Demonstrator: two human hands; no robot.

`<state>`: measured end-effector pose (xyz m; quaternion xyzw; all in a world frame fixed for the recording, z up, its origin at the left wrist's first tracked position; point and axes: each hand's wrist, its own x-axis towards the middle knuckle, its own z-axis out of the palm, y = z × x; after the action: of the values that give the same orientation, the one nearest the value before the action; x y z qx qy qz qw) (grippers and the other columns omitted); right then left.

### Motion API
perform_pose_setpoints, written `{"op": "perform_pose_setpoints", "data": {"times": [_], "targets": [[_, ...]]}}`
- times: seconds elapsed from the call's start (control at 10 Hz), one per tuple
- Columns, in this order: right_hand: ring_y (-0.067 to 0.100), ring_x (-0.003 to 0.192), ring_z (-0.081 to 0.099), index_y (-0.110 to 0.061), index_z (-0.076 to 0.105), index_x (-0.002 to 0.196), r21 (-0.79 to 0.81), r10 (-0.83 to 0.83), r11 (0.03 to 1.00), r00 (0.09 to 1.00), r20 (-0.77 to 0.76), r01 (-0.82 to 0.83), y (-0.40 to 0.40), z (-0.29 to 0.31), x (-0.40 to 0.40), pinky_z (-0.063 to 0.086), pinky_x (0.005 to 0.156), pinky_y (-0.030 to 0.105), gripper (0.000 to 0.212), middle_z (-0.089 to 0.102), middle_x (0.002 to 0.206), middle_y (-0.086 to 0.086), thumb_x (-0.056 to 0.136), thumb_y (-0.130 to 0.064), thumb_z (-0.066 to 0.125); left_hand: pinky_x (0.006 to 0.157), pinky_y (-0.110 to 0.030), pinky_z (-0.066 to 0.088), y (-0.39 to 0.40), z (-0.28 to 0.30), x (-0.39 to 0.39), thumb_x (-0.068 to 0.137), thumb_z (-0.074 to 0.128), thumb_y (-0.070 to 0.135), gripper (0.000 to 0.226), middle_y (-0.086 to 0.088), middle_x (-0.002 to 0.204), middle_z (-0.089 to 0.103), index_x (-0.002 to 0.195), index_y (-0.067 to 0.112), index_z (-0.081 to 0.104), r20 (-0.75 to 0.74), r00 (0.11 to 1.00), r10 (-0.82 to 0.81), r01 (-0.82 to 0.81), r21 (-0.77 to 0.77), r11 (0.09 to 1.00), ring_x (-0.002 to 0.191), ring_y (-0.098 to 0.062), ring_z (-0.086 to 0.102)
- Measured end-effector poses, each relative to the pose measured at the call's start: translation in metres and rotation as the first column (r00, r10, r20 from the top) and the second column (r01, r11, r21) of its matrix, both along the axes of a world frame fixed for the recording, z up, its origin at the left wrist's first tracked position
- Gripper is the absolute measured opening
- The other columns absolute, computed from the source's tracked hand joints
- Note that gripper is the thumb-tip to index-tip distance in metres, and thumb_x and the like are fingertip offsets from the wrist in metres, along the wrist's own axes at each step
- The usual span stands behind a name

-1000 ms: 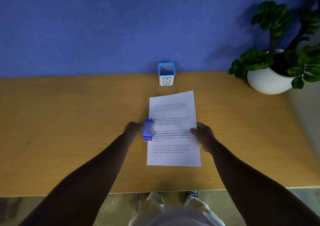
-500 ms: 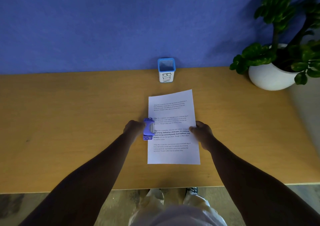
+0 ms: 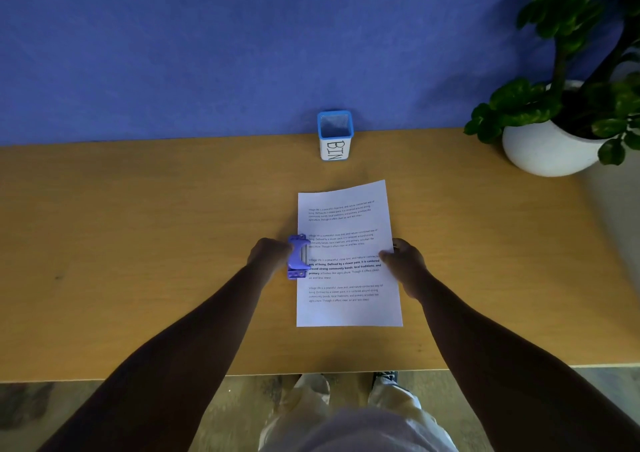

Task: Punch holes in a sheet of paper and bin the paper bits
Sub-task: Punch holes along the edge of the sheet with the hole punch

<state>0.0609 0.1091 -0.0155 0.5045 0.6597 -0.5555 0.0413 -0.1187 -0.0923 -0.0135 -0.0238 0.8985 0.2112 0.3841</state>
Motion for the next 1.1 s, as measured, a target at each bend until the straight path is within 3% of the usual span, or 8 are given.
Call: {"op": "perform_pose_setpoints", "data": {"times": [0.2,0.3,0.4,0.5,0.6,0.7,0.9,1.1], "targets": [[0.02,0.089,0.066,-0.021,0.054,0.131,0.059,0.02,0.998,1.0,-0.009,-0.02,0.0,-0.001,0.002,0.057,0.072,0.034,0.042,0.068,0.106,-0.002,0.09,-0.017,0.058,0.101,-0.044,0.052,-0.004,-0.004,-0.004,0.096,0.057,0.02,0.036,-0.012,0.112,0.065,0.127,0.001,0.064,0.046,0.991,0.122,-0.127,0.122,0.984,0.096,-0.023,0.058],[0.013,0.076,0.062,-0.026,0.055,0.132,0.131,0.04,0.991,0.999,0.008,-0.041,-0.002,0.001,0.002,0.045,0.054,0.023,0.043,0.069,0.099,-0.005,0.091,-0.014,0.049,0.099,-0.041,0.054,-0.006,-0.005,-0.002,0.097,0.058,0.02,0.036,-0.016,0.128,0.066,0.126,0.002,0.064,0.039,0.988,0.148,-0.152,0.141,0.978,0.095,-0.022,0.058],[0.012,0.068,0.059,-0.03,0.061,0.127,0.175,0.064,0.982,0.998,0.029,-0.068,-0.003,-0.003,0.002,0.038,0.049,0.02,0.046,0.071,0.099,-0.005,0.091,-0.009,0.041,0.096,-0.038,0.055,-0.008,-0.003,0.001,0.096,0.059,0.023,0.036,-0.017,0.127,0.067,0.125,0.004,0.065,0.042,0.987,0.156,-0.161,0.161,0.974,0.095,-0.022,0.059],[0.009,0.06,0.054,-0.032,0.063,0.126,0.205,0.07,0.975,0.996,0.063,-0.082,-0.004,-0.005,0.0,0.035,0.045,0.02,0.049,0.07,0.093,-0.005,0.091,-0.008,0.038,0.088,-0.033,0.053,-0.01,-0.003,0.002,0.096,0.057,0.025,0.032,-0.016,0.122,0.068,0.12,0.005,0.064,0.03,0.982,0.186,-0.188,0.182,0.965,0.095,-0.023,0.062],[0.01,0.06,0.053,-0.034,0.061,0.129,0.217,0.108,0.969,0.992,0.073,-0.121,-0.004,-0.007,0.0,0.035,0.045,0.02,0.05,0.07,0.093,-0.004,0.092,-0.008,0.038,0.092,-0.041,0.054,-0.009,-0.003,0.003,0.096,0.059,0.032,0.029,-0.019,0.11,0.07,0.1,0.005,0.067,0.02,0.996,0.091,-0.093,0.152,0.984,0.089,-0.025,0.062],[0.01,0.061,0.055,-0.032,0.061,0.129,0.201,0.078,0.976,0.996,0.05,-0.087,-0.003,-0.009,0.001,0.037,0.042,0.017,0.048,0.071,0.097,-0.004,0.093,-0.009,0.039,0.094,-0.044,0.054,-0.009,-0.007,0.003,0.092,0.066,0.036,0.028,-0.018,0.107,0.072,0.102,0.01,0.07,0.027,0.997,0.075,-0.079,0.168,0.983,0.097,-0.032,0.069],[0.02,0.08,0.061,-0.021,0.067,0.109,0.276,0.056,0.959,0.997,0.057,-0.07,-0.006,-0.009,0.0,0.042,0.058,0.022,0.035,0.071,0.101,0.001,0.091,-0.008,0.041,0.084,-0.042,0.056,-0.012,-0.009,0.005,0.089,0.071,0.038,0.041,-0.018,0.107,0.073,0.115,0.006,0.071,0.037,0.997,0.067,-0.073,0.205,0.976,0.086,-0.027,0.064],[0.027,0.079,0.059,-0.013,0.068,0.091,0.329,0.055,0.94,0.992,0.11,-0.088,-0.003,-0.016,0.0,0.04,0.059,0.025,0.032,0.069,0.093,0.009,0.083,-0.003,0.039,0.093,-0.046,0.055,-0.012,-0.005,0.006,0.088,0.073,0.039,0.045,-0.018,0.108,0.072,0.117,0.005,0.069,0.061,0.992,0.107,-0.117,0.215,0.969,0.105,-0.033,0.069]]}}
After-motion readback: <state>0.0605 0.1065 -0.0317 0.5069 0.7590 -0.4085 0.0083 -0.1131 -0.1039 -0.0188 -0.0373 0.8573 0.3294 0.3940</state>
